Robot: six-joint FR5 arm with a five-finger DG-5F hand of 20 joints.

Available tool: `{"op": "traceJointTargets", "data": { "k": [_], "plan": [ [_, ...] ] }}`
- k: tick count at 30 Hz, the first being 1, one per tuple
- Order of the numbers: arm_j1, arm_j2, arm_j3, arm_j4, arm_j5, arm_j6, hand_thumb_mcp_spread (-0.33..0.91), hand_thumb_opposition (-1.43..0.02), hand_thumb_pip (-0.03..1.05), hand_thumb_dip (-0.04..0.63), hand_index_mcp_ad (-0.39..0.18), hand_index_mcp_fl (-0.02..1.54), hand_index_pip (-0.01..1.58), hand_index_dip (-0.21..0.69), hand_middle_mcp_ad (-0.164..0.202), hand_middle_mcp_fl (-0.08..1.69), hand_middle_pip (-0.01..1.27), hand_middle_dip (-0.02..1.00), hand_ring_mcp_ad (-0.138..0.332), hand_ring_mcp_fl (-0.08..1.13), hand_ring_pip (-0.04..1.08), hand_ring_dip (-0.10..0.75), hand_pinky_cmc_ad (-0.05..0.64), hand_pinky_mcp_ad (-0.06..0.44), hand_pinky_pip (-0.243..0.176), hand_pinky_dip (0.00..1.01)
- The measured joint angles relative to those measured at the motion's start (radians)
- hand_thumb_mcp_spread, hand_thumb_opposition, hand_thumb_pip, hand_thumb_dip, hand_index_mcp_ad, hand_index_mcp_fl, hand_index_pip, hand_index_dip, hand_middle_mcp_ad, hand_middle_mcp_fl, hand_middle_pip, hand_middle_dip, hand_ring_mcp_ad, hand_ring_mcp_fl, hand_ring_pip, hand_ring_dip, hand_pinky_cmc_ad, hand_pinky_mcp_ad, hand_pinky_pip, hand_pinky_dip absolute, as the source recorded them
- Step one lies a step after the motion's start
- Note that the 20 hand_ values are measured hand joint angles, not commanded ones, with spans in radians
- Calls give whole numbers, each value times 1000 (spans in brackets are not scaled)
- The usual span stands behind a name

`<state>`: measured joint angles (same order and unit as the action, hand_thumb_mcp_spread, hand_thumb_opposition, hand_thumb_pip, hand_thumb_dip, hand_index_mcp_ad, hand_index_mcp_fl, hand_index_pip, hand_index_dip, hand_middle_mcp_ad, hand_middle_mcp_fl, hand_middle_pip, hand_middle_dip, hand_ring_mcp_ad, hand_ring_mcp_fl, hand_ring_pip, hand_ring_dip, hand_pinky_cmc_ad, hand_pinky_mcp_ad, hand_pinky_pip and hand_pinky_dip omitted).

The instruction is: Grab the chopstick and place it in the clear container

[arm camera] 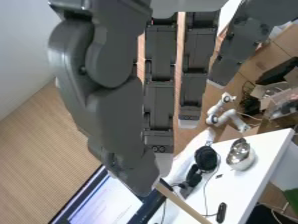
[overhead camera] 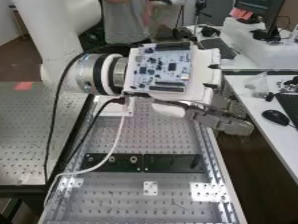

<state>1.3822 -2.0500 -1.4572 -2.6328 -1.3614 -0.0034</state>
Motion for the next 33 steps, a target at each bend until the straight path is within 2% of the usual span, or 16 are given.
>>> {"op": "traceJointTargets", "data": {
  "k": [10, 14, 19, 25, 33],
  "plan": [
    [56, 109, -63, -80, 13, -5, 592, -1220, 511, 267, -136, 1482, 215, 63, 21, 1459, 176, 422, 79, 764, 99, 326, 463, 227, 51, 356],
    [90, 139, -95, -100, 47, -6, 590, -1223, 517, 269, -152, 1499, 216, 72, 21, 1520, 192, 426, 77, 766, 99, 326, 459, 237, 51, 367],
    [157, 168, -128, -121, 119, -6, 590, -1223, 517, 265, -152, 1497, 216, 72, 23, 1525, 192, 426, 75, 782, 98, 332, 475, 243, 47, 368],
    [279, 180, -151, -137, 256, 3, 590, -1223, 517, 265, -152, 1497, 216, 72, 23, 1527, 188, 415, 72, 782, 96, 328, 476, 241, 51, 367],
    [418, 166, -140, -181, 417, 25, 590, -1223, 517, 265, -152, 1497, 216, 72, 19, 1527, 188, 415, 70, 782, 96, 328, 478, 244, 51, 382]
  ]
}}
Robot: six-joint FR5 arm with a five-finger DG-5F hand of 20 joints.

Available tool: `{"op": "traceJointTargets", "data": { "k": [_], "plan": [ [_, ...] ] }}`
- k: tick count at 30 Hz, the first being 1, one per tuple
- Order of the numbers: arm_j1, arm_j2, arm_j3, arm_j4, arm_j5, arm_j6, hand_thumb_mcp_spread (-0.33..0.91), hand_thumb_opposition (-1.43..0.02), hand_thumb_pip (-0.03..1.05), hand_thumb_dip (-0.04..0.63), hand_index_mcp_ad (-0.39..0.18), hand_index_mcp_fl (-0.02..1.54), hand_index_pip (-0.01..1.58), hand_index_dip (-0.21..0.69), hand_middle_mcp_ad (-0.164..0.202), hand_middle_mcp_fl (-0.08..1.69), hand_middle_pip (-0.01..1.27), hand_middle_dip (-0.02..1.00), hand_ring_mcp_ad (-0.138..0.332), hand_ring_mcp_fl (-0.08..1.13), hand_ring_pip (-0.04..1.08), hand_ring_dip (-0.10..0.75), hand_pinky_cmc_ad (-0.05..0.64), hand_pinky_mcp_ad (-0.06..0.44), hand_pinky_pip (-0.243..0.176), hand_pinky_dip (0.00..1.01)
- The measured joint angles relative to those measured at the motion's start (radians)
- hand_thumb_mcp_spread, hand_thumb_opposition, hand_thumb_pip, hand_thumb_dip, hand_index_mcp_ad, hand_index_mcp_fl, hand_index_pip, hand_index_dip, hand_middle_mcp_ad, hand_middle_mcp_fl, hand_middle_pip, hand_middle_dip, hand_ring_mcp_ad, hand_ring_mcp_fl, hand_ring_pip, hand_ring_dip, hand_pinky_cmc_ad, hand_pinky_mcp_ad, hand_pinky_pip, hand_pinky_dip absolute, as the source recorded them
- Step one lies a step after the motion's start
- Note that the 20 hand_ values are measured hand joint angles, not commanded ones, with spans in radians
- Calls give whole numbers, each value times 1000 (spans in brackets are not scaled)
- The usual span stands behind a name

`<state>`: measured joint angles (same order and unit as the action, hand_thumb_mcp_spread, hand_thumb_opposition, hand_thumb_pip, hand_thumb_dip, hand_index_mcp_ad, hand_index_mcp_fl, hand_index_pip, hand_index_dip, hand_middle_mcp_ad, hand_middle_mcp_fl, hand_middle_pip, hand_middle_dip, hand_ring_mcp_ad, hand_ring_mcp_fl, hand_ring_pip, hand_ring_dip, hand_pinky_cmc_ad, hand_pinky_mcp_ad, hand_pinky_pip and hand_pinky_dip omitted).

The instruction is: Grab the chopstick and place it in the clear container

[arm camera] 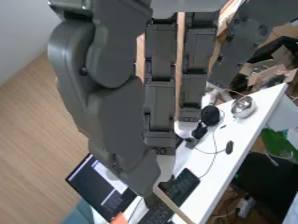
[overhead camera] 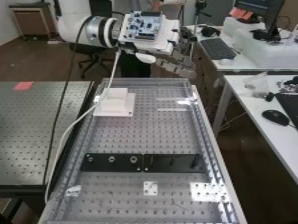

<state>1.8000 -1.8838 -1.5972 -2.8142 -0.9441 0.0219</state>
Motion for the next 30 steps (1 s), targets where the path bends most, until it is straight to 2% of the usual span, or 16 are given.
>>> {"op": "traceJointTargets", "data": {
  "k": [7, 16, 20, 30],
  "plan": [
    [82, -22, 32, -78, 75, 20, 590, -1223, 517, 265, -152, 1497, 216, 72, 23, 1527, 188, 415, 66, 780, 96, 332, 478, 244, 51, 382],
    [134, -61, 97, -209, 121, 50, 590, -1223, 517, 265, -152, 1497, 216, 72, 19, 1527, 188, 415, 66, 780, 96, 326, 478, 241, 51, 396],
    [146, -78, 126, -259, 125, 57, 590, -1223, 517, 265, -152, 1497, 216, 72, 19, 1527, 188, 415, 66, 784, 96, 326, 475, 244, 51, 415],
    [156, -157, 234, -438, 90, 140, 590, -1223, 517, 265, -152, 1497, 216, 72, 19, 1527, 188, 415, 65, 784, 96, 326, 478, 250, 51, 431]
  ]
}}
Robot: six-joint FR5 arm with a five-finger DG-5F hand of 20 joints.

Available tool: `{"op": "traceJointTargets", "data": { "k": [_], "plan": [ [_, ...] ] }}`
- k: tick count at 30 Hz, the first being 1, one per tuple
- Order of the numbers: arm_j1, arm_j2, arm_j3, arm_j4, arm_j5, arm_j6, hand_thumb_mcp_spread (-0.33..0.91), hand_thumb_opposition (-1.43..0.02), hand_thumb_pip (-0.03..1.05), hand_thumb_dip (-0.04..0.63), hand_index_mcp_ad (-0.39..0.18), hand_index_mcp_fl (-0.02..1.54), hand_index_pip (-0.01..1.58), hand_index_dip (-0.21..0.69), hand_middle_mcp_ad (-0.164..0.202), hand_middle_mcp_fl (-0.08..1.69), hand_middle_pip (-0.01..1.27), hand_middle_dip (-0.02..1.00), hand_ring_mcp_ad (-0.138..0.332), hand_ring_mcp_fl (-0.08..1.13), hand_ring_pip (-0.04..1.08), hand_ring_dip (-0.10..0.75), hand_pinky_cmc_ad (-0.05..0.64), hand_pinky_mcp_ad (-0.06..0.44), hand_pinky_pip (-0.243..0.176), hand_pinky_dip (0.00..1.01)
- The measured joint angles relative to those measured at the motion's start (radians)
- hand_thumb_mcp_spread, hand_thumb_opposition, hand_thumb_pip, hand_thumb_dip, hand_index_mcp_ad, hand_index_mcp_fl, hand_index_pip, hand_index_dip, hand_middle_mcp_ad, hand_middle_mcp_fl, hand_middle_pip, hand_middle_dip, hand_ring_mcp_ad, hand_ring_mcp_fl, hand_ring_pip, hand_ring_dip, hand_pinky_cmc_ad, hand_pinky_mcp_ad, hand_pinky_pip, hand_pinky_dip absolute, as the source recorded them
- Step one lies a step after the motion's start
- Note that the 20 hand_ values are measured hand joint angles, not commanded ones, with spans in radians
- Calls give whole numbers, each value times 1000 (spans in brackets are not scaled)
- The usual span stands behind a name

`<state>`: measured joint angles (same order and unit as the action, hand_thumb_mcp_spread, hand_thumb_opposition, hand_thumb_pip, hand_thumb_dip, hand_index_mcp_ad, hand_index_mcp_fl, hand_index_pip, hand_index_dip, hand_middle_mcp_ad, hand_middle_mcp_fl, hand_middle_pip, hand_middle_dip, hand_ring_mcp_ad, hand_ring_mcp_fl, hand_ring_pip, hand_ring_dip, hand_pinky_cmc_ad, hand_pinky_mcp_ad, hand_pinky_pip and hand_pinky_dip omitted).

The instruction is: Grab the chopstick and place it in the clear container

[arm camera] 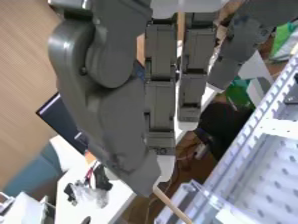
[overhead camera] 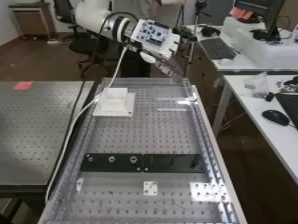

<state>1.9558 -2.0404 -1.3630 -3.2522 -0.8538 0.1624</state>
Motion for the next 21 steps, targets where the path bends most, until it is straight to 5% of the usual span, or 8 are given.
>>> {"op": "traceJointTargets", "data": {
  "k": [6, 16, 21],
  "plan": [
    [-6, -35, 46, -74, -21, 12, 590, -1223, 517, 265, -152, 1497, 216, 72, 19, 1527, 188, 415, 68, 784, 98, 326, 478, 250, 51, 447],
    [-11, -32, 23, -27, -27, 37, 583, -1223, 517, 265, -152, 1497, 216, 72, 19, 1527, 188, 412, 68, 784, 98, 328, 478, 248, 51, 463],
    [-15, -48, 45, -78, -43, 24, 583, -1223, 517, 265, -152, 1497, 216, 72, 19, 1527, 188, 412, 68, 784, 98, 326, 478, 248, 51, 459]
  ]
}}
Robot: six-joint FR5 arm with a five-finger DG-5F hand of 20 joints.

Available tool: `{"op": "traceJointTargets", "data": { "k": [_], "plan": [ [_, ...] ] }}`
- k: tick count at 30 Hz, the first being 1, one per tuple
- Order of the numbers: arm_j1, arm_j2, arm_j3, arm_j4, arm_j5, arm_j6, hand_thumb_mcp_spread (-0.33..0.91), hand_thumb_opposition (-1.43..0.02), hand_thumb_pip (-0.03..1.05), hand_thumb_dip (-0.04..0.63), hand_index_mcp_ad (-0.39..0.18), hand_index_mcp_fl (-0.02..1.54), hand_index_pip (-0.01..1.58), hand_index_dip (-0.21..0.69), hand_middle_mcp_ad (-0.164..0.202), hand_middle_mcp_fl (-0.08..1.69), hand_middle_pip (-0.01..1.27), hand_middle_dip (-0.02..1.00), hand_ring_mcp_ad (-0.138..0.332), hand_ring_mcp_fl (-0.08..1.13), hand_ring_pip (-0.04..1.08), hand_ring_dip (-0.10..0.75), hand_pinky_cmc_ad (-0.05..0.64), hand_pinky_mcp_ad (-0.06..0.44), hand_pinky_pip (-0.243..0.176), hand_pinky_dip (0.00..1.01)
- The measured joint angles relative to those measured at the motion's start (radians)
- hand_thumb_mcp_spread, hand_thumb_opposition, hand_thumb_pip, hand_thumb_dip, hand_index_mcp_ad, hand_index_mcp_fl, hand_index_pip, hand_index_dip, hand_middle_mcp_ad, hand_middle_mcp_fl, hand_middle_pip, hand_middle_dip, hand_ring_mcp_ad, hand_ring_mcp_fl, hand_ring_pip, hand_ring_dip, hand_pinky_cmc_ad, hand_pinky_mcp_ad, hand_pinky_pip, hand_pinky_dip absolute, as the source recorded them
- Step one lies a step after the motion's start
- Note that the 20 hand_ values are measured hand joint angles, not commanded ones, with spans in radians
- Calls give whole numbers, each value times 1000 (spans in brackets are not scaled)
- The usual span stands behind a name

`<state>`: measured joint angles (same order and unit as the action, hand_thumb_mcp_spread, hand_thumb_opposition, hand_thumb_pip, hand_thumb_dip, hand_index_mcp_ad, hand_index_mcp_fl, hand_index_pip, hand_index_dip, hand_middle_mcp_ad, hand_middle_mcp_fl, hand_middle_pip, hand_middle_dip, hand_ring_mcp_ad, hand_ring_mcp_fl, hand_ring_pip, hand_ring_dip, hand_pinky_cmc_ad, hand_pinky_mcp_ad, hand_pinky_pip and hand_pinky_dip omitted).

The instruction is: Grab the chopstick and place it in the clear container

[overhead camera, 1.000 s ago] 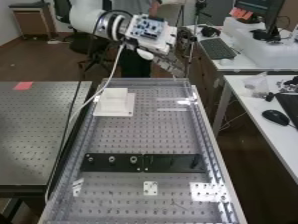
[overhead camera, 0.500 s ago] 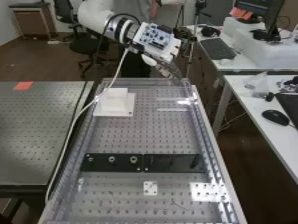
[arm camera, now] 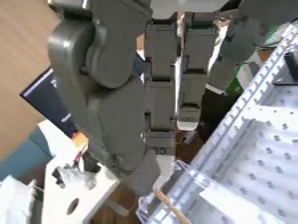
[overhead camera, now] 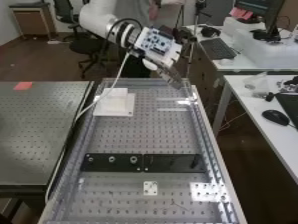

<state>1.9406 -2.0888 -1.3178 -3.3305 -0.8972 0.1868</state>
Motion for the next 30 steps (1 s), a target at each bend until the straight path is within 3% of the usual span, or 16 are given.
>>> {"op": "traceJointTargets", "data": {
  "k": [7, 12, 18, 30],
  "plan": [
    [-14, -53, 95, -138, -32, -76, 583, -1223, 517, 265, -152, 1497, 216, 72, 19, 1527, 188, 412, 68, 784, 94, 326, 494, 248, 51, 478],
    [-20, -74, 115, -192, -43, -96, 586, -1223, 517, 265, -152, 1497, 216, 72, 19, 1525, 194, 408, 68, 784, 94, 326, 494, 248, 51, 478],
    [-25, -107, 152, -285, -70, -98, 583, -1223, 517, 265, -152, 1497, 216, 72, 17, 1525, 194, 410, 70, 778, 98, 326, 494, 248, 49, 494],
    [-31, -176, 263, -377, -115, -104, 581, -1241, 518, 265, -152, 1497, 216, 72, 21, 1525, 194, 410, 66, 791, 94, 326, 492, 251, 49, 522]
  ]
}}
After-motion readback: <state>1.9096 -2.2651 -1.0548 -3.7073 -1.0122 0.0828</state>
